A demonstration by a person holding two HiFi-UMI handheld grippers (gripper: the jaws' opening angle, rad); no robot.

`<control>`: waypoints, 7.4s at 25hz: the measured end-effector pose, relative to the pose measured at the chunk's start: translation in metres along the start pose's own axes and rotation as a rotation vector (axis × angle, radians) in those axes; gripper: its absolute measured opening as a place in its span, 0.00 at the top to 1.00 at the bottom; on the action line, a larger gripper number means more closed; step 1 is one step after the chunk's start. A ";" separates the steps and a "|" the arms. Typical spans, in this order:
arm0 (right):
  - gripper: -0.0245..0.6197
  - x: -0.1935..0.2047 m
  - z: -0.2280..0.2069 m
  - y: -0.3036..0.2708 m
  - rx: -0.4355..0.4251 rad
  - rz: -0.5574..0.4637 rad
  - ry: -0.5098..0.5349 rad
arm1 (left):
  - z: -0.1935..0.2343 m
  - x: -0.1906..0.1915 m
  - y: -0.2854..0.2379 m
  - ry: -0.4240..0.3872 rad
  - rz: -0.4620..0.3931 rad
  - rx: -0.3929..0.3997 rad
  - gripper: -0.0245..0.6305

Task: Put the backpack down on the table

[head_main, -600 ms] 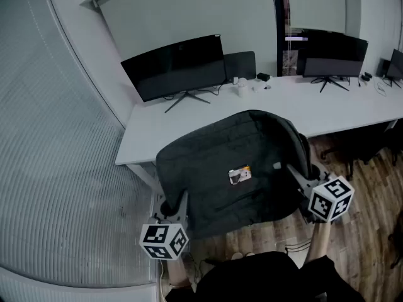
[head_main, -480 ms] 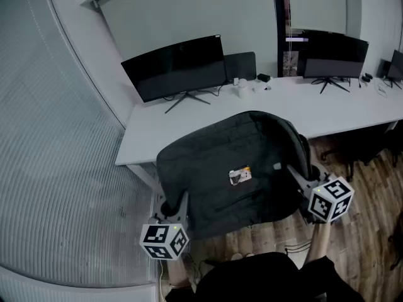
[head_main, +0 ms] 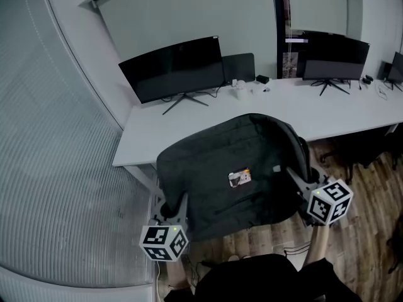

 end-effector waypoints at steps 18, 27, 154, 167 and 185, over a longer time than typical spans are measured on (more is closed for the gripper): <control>0.79 0.014 -0.017 -0.038 -0.057 0.040 -0.032 | 0.008 0.011 -0.015 0.042 0.038 -0.079 0.85; 0.79 0.006 -0.032 -0.101 -0.054 0.068 -0.026 | 0.049 -0.003 -0.065 0.069 0.050 -0.076 0.85; 0.79 0.105 -0.249 -0.533 0.006 0.569 -0.323 | 0.280 -0.026 -0.536 0.268 0.578 -0.063 0.83; 0.73 0.116 -0.255 -0.536 0.054 0.643 -0.329 | 0.287 -0.020 -0.544 0.285 0.614 -0.116 0.72; 0.59 0.117 -0.255 -0.529 0.203 0.693 -0.161 | 0.288 -0.024 -0.539 0.255 0.568 -0.215 0.56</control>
Point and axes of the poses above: the fingertips, and each gripper's own axes: y backward along the fingers, z to its left, x out of its underside, the point moved 10 cm from there along y, backward along the fingers, and after that the axes turned 12 degrees about y, right-handed, at the moved point
